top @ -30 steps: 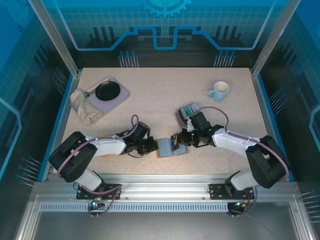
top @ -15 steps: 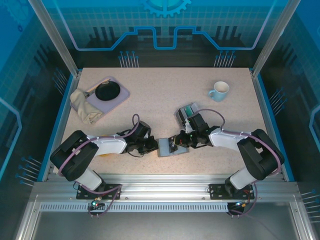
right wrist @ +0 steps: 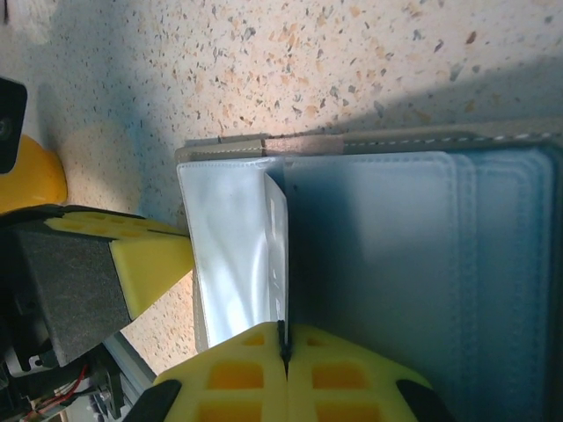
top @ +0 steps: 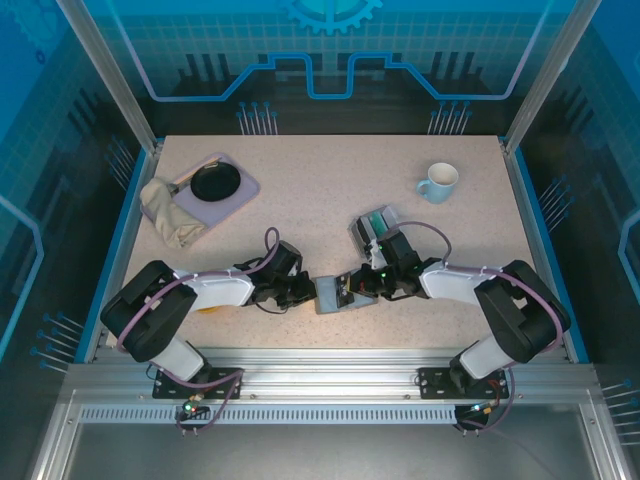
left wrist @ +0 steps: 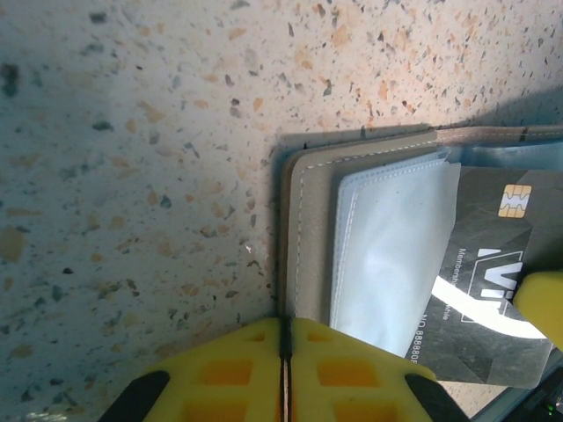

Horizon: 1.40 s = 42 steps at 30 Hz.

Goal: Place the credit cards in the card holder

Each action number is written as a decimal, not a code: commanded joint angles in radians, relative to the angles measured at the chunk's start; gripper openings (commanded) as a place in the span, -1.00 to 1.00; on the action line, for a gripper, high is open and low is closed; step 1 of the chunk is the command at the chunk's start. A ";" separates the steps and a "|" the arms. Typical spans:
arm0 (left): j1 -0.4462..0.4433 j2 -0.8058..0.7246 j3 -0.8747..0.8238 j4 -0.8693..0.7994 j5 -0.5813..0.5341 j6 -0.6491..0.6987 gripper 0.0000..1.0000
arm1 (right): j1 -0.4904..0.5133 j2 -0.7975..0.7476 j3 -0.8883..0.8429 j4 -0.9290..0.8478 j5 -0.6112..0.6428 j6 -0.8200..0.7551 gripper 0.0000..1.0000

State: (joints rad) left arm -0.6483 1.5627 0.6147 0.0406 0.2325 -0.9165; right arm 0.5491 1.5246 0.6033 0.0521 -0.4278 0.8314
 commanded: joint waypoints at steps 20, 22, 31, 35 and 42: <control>-0.004 0.023 0.026 -0.051 -0.009 0.020 -0.83 | -0.037 0.016 -0.021 0.027 0.010 -0.119 -0.95; -0.005 0.023 0.026 -0.051 -0.009 0.021 -0.83 | -0.035 0.034 -0.044 0.070 -0.012 -0.099 -0.95; -0.005 0.028 0.029 -0.056 -0.013 0.022 -0.83 | -0.003 0.035 -0.086 0.111 -0.018 -0.053 -0.95; -0.005 0.027 0.030 -0.055 -0.013 0.020 -0.83 | -0.002 0.015 -0.096 0.089 -0.015 -0.037 -0.96; -0.005 0.025 0.026 -0.050 -0.012 0.016 -0.83 | -0.001 -0.021 -0.111 0.060 0.003 -0.014 -0.96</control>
State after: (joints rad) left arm -0.6491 1.5700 0.6277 0.0231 0.2325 -0.9142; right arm 0.5323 1.5166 0.5217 0.1841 -0.4309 0.8013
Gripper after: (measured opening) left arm 0.087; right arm 0.044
